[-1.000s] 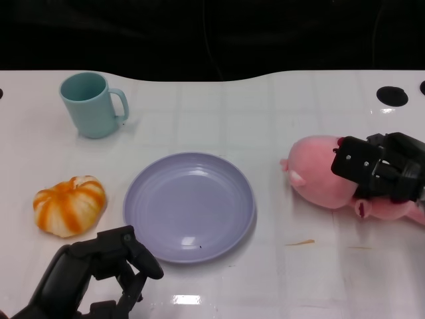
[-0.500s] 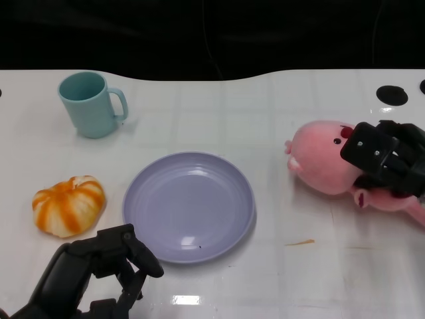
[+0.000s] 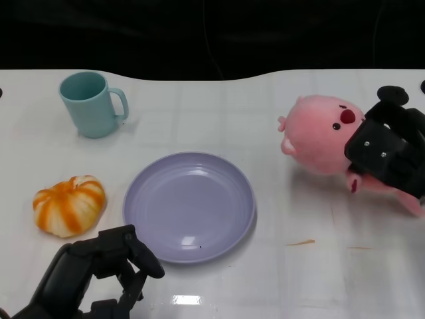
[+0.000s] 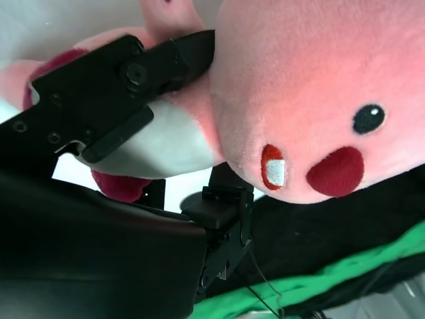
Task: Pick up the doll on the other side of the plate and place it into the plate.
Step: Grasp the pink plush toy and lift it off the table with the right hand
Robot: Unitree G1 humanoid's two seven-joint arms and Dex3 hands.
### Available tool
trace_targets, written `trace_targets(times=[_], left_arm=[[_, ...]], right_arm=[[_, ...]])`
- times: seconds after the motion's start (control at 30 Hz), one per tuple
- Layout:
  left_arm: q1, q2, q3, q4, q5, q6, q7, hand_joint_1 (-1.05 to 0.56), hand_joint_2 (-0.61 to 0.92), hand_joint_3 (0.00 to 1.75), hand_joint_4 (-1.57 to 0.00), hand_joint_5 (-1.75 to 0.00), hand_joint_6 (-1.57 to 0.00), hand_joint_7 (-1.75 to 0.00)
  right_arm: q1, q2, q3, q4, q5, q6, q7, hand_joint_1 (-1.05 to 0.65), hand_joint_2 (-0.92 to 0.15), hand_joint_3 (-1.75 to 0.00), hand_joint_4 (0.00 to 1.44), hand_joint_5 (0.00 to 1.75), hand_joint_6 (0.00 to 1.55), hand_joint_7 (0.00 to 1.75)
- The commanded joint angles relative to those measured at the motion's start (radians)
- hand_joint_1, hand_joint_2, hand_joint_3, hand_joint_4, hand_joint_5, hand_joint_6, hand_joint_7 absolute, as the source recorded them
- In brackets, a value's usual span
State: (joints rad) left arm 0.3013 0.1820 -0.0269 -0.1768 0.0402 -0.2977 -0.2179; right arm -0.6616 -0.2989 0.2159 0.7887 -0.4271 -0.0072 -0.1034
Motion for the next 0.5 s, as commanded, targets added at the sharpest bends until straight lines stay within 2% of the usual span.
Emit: trace_targets(times=[0.03,0.13,0.27,0.5], left_arm=[[0.0,0.003,0.004,0.0,0.003,0.003,0.01,-0.08,0.54,1.1,-0.75,-1.56,-0.8,-1.22],[-0.002,0.0,0.003,0.001,0.003,0.002,0.011,-0.07,0.53,1.1,-0.75,-1.57,-0.81,-1.22],[-0.003,-0.002,0.002,0.003,-0.002,0.002,0.01,-0.08,0.53,1.11,-0.76,-1.56,-0.81,-1.22],[-0.004,-0.005,0.002,0.005,0.004,0.0,0.013,-0.09,0.53,1.12,-0.77,-1.54,-0.82,-1.21]], right_arm=[[0.025,-0.02,-0.007,-0.076,0.018,-0.052,0.028,-0.1,-0.55,-1.03,0.9,1.75,0.7,1.75],[0.032,-0.006,-0.001,-0.132,0.021,-0.05,0.057,-0.11,-0.51,-1.12,0.91,1.75,0.72,1.75],[0.031,0.019,0.011,-0.195,0.016,-0.028,0.095,-0.11,-0.49,-1.15,0.92,1.75,0.72,1.75],[-0.009,0.089,0.066,-0.203,-0.01,-0.067,0.091,-0.1,-0.44,-1.22,0.94,1.75,0.74,1.75]])
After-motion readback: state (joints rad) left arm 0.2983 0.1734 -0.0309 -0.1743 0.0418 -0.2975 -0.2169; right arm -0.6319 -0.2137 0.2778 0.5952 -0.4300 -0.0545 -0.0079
